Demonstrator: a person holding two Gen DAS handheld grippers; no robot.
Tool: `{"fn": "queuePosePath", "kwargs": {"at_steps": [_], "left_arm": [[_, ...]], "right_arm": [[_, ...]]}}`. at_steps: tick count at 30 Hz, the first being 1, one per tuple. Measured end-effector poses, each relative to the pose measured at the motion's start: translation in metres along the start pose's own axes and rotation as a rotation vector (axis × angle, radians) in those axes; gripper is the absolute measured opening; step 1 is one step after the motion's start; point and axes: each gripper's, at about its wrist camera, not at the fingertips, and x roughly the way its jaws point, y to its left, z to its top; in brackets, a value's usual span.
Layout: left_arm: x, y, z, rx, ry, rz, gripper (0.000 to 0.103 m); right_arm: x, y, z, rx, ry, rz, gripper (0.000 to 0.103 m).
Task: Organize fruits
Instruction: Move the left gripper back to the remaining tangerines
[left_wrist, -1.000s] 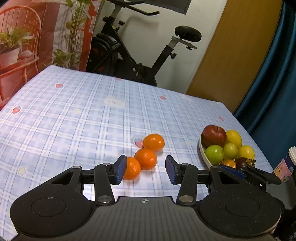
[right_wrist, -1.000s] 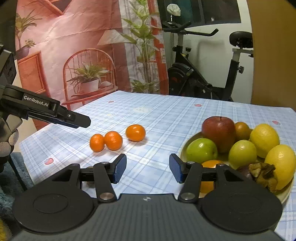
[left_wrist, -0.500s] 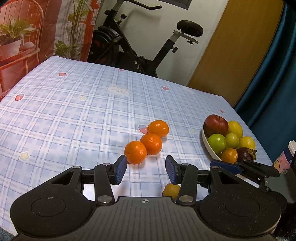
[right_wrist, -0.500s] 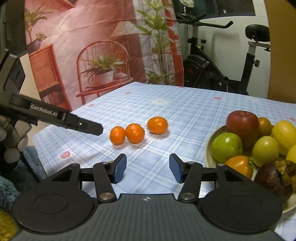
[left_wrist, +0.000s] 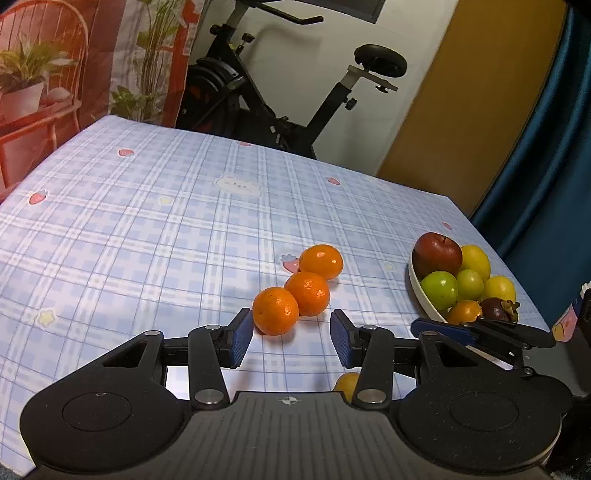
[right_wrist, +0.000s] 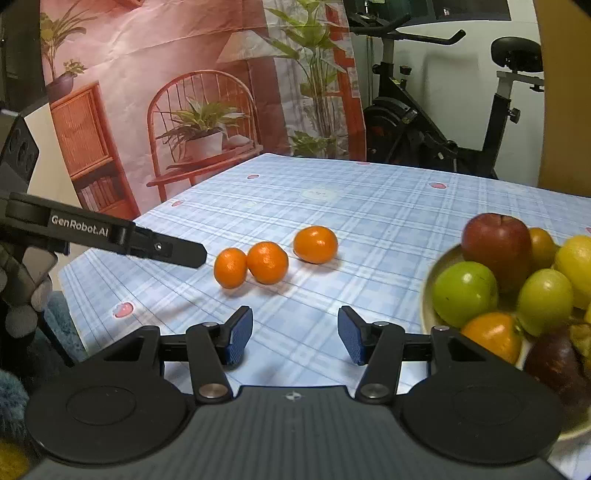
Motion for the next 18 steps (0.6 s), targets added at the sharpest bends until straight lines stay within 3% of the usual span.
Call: {"fn": "queuePosePath", "kwargs": {"at_steps": [7,18], "left_arm": [[0.003,0.007,0.003,-0.033,-0.002,0.0,0.048],[0.037,0.013,0.052,-0.041,-0.015,-0.067,0.048]], "right_arm": [[0.018,0.011,0.008,-0.073,-0.002,0.002,0.054],[0.054,-0.002,0.037,-0.037,-0.053,-0.129,0.054]]}}
